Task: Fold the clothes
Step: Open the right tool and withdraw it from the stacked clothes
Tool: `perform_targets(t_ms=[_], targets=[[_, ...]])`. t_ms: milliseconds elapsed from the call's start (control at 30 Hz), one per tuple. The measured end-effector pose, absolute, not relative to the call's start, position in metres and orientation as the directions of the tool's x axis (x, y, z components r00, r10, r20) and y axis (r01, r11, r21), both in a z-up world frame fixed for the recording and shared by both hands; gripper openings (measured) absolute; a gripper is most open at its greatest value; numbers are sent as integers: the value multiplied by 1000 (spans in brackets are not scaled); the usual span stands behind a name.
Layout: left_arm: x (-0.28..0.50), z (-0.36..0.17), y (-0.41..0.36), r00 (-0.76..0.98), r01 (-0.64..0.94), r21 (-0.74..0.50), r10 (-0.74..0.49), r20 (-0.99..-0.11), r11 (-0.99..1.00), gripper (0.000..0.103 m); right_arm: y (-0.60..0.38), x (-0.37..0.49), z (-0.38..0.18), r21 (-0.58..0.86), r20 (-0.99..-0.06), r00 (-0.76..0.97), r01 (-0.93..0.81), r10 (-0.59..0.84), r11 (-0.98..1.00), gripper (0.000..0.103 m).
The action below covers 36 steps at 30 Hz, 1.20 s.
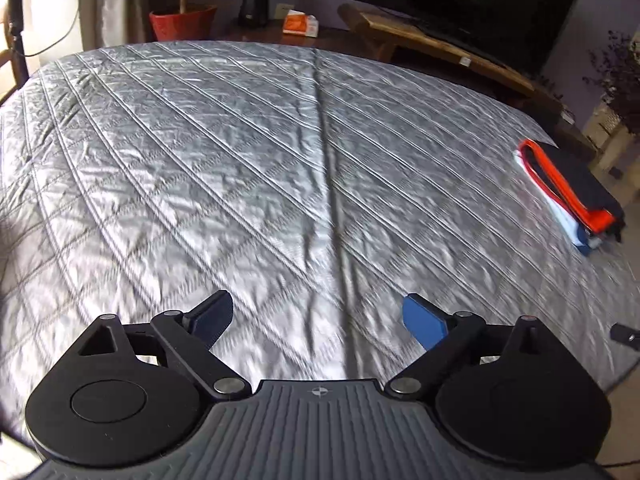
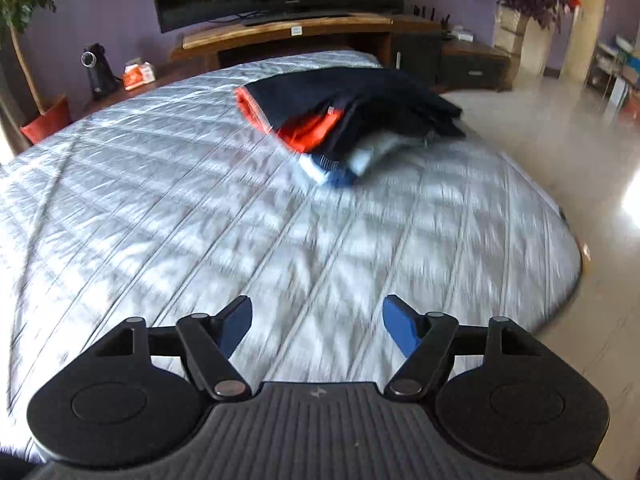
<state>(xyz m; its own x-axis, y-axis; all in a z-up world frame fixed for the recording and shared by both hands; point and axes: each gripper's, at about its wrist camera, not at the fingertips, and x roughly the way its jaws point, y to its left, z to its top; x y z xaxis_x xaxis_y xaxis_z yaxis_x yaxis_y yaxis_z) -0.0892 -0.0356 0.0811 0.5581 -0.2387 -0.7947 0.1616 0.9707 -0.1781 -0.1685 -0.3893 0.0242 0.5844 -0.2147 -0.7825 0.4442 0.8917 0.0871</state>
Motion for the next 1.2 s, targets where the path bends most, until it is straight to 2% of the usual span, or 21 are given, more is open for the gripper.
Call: perform_targets(t_ms=[100, 200, 233, 333, 400, 567, 667, 767, 900, 1067, 1200], targets=[[-122, 102, -42, 542, 185, -199, -269, -796, 962, 96, -373, -201, 30, 116, -818, 543, 476, -187, 872, 73], [-155, 126, -54, 539, 219, -177, -270, -798, 960, 98, -357, -232, 27, 98, -830, 522, 482, -195, 871, 72], [-167, 134, -59, 549, 234, -169, -274, -790, 957, 102, -350, -244, 27, 94, -826, 527, 478, -199, 873, 72], [-202, 154, -67, 553, 274, -214, -335, -763, 938, 103, -333, -260, 53, 105, -795, 569, 466, -207, 878, 76], [-221, 164, -73, 553, 283, -223, -349, -757, 933, 103, -332, -271, 72, 134, -772, 603, 463, -200, 876, 89], [-250, 188, -80, 587, 293, -189, -333, -738, 937, 103, -325, -288, 108, 84, -688, 678, 429, -259, 899, 90], [-266, 203, -84, 615, 308, -163, -327, -717, 937, 103, -316, -297, 129, 6, -614, 717, 423, -330, 906, 99], [-282, 219, -89, 642, 325, -133, -322, -695, 936, 103, -312, -308, 143, -4, -558, 750, 426, -356, 905, 98], [-304, 236, -95, 688, 358, -80, -321, -651, 930, 103, -326, -314, 149, 65, -568, 752, 446, -334, 893, 98], [-314, 245, -79, 657, 380, -267, -462, -596, 885, 103, -342, -324, 142, 153, -621, 719, 500, -311, 852, 98], [-314, 248, -80, 699, 317, -163, -346, -626, 934, 103, -327, -337, 139, 124, -612, 723, 489, -322, 864, 98]])
